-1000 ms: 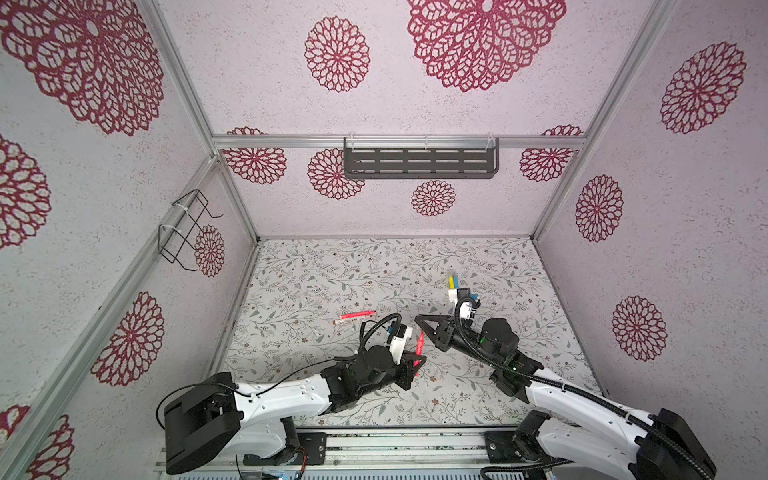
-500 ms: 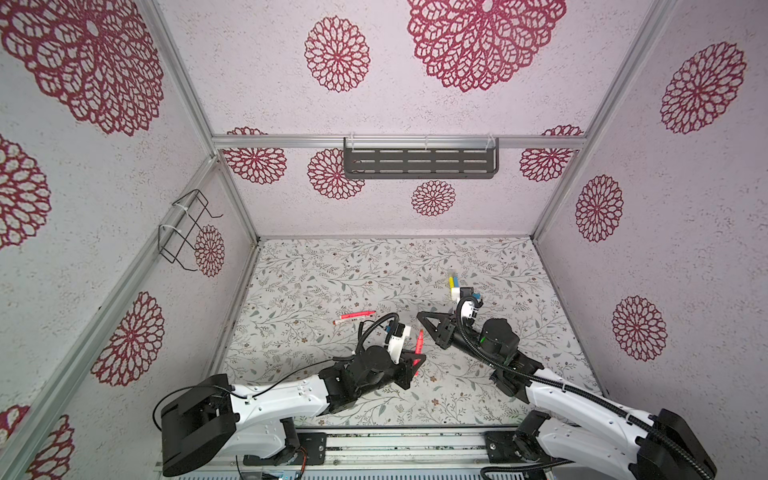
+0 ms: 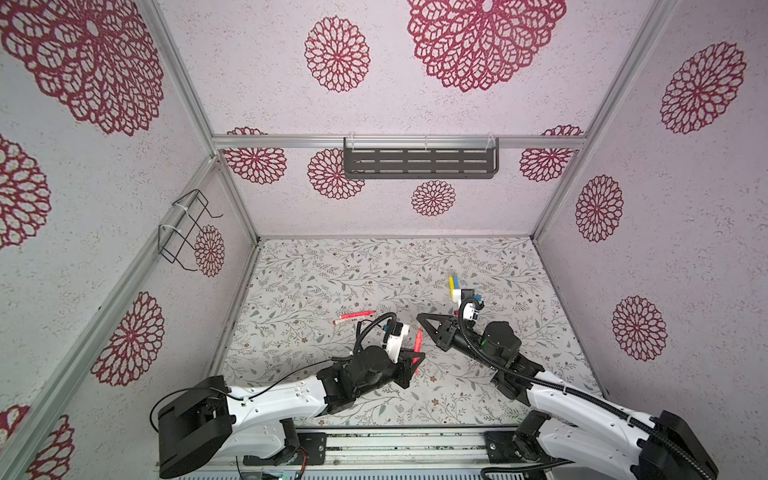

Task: Insert the pens into the pen caps
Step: 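Lower the clear cap with the right gripper onto the left-held highlighter tip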

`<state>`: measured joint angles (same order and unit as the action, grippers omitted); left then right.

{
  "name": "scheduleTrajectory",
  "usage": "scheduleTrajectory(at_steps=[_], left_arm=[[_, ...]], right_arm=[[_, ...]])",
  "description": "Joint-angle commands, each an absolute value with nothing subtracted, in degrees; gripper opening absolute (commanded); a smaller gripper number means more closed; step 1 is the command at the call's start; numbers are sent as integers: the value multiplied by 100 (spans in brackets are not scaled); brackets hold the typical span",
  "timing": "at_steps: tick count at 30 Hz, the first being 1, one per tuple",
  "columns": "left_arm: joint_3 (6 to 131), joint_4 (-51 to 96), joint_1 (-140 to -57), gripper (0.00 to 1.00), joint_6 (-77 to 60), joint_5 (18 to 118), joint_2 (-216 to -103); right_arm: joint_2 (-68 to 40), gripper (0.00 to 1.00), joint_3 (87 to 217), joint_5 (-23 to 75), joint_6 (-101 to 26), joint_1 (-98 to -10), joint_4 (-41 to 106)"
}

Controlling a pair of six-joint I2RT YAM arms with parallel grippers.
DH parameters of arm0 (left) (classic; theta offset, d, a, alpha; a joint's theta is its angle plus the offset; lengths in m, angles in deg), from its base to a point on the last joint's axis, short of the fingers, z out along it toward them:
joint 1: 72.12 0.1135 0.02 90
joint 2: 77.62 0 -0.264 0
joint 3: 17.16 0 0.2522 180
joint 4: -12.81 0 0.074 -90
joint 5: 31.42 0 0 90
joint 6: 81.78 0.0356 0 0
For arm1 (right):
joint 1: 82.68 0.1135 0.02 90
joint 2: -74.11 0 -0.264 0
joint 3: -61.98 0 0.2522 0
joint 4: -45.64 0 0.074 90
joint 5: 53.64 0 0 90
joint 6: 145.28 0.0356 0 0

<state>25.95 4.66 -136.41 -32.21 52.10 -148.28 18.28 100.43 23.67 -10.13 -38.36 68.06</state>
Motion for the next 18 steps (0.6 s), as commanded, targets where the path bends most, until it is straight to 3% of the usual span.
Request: scheduleTrajectory(at_steps=[1, 18], left_arm=[[2526, 272, -13645, 0, -3256, 5135, -14655], [2373, -350, -13599, 0, -3274, 5445, -14386]], right_arm=[[1974, 7, 9986, 2301, -983, -3729, 7129], [2043, 10, 9595, 2212, -1149, -3496, 7688]])
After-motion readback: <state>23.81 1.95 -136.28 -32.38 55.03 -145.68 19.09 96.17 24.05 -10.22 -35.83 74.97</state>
